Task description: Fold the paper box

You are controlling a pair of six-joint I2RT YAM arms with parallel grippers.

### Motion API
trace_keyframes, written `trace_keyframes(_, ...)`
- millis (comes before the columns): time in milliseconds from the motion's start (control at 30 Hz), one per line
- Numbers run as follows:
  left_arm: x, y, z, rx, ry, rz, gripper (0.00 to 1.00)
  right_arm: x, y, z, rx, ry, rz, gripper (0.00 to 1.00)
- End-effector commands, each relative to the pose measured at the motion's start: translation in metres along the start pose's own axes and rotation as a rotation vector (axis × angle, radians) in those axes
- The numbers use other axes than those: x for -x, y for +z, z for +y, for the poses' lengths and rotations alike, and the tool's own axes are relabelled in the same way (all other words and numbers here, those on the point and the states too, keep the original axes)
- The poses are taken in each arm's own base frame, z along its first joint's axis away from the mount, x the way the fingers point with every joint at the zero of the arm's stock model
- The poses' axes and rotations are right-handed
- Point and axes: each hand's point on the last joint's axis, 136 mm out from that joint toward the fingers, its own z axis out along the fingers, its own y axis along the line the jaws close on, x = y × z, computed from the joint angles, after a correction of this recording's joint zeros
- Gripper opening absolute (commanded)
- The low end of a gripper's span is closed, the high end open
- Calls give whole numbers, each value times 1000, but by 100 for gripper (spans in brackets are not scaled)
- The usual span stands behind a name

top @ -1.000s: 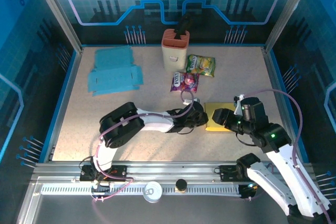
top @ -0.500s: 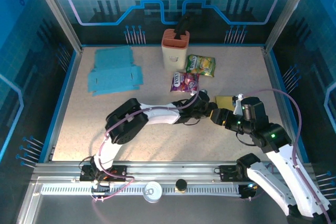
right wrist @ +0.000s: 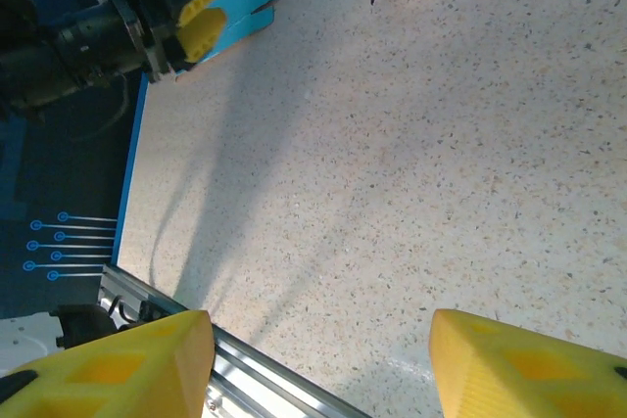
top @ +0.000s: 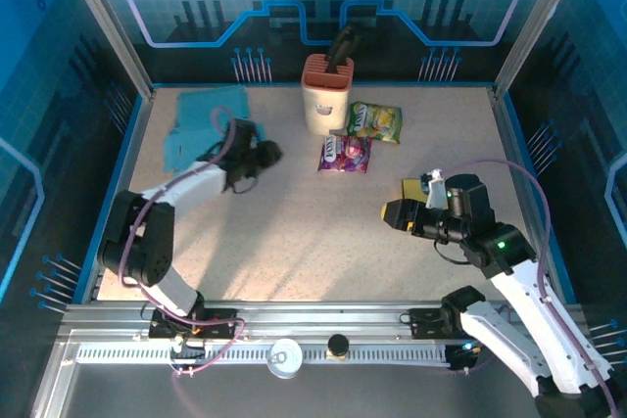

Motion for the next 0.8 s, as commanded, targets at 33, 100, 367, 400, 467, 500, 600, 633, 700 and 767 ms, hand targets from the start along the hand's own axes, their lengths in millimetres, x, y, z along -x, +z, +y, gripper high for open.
trace_keyframes(33, 37, 4, 61, 136, -28, 48, 44, -1, 8, 9, 54, -11, 6, 60)
trace_keyframes(100, 57, 15, 79, 162, -77, 40, 43, -2, 11, 13, 61, -17, 14, 60)
trace_keyframes(367, 71, 70, 145, 274, -256, 128, 32, -5, 8, 64, 201, -165, -8, 63)
trace_keyframes(400, 72, 68, 146, 275, -266, 118, 32, -5, 7, 71, 220, -181, -21, 63)
trace_keyframes(467, 71, 59, 144, 268, -285, 82, 32, -5, 5, 83, 258, -208, -49, 64)
trace_keyframes(500, 68, 54, 141, 252, -308, 75, 32, -6, 6, 86, 268, -216, -57, 64)
trace_keyframes(600, 54, 38, 136, 207, -426, 63, 31, -6, 12, 91, 277, -223, -66, 64)
trace_keyframes(633, 47, 36, 133, 173, -475, 66, 30, -7, 15, 92, 276, -221, -60, 64)
trace_keyframes(700, 30, 33, 133, 143, -542, 86, 28, -8, 17, 95, 283, -217, -51, 63)
trace_keyframes(767, 12, 29, 134, 120, -588, 94, 25, -10, 18, 98, 288, -219, -48, 63)
